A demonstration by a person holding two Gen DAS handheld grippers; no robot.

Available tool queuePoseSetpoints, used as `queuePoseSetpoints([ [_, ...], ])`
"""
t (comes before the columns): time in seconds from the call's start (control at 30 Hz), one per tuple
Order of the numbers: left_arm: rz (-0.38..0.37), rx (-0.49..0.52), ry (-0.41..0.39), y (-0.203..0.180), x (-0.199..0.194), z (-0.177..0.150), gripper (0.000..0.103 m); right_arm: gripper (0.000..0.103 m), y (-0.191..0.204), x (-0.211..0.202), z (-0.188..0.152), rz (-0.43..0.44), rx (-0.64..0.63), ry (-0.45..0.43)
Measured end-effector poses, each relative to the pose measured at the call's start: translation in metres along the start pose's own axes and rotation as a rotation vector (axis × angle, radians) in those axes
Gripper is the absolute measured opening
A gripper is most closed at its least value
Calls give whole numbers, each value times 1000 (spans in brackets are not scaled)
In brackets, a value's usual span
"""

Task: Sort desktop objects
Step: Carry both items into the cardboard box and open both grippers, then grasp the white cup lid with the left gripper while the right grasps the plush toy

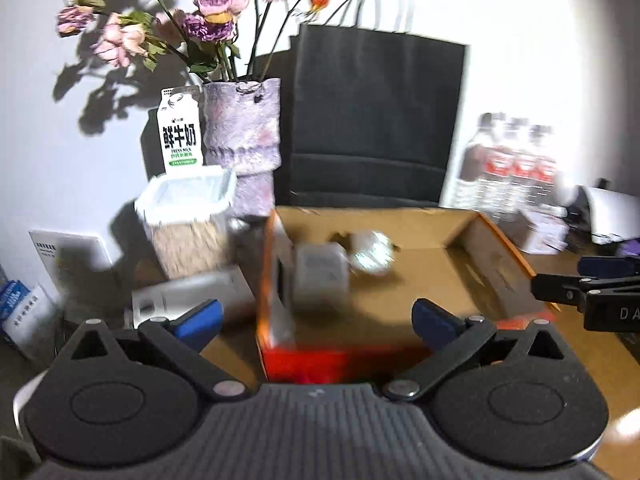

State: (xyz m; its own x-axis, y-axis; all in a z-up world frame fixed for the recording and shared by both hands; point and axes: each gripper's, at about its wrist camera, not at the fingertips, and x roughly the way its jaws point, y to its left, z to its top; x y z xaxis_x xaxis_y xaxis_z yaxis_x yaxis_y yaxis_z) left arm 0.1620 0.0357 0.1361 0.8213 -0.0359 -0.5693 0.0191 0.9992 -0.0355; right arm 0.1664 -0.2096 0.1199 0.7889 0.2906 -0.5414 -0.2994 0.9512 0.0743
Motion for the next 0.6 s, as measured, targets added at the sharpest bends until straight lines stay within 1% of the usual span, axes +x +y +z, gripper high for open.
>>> queuePoseSetpoints([
  [0.07,-17,-8,-14,-6,-23,-30,103,99,8,-23,-32,-8,-22,-42],
  [0.13,-17,6,-30,-13,-38,-65,103,100,17,-43,-66,-42,-56,-68],
  [0.2,38,39,-41,-20,-47,-105,103,101,27,-60,-100,-79,-78,-89],
  [0.23,53,56,-39,-22,-49,-122,103,102,32,-66,-115,-93,-94,-93],
  [0.3,71,72,-40,-25,-58,-152,103,103,41,-75,-142,-92,-124,-85],
  [0.33,67,55,-40,-24,-64,-166,103,103,46,-80,-153,-89,-142,-75],
  [0.4,32,9,-27,-21,-76,-185,103,103,58,-87,-171,-96,-181,-63],
  [0.47,13,-24,-36,-18,-86,-196,103,103,69,-94,-185,-142,-185,-72],
  [0.53,15,-29,-59,-16,-95,-203,103,103,78,-102,-197,-168,-174,-120],
  [0.6,20,-34,-80,-16,-102,-205,103,103,80,-109,-204,-151,-175,-158],
])
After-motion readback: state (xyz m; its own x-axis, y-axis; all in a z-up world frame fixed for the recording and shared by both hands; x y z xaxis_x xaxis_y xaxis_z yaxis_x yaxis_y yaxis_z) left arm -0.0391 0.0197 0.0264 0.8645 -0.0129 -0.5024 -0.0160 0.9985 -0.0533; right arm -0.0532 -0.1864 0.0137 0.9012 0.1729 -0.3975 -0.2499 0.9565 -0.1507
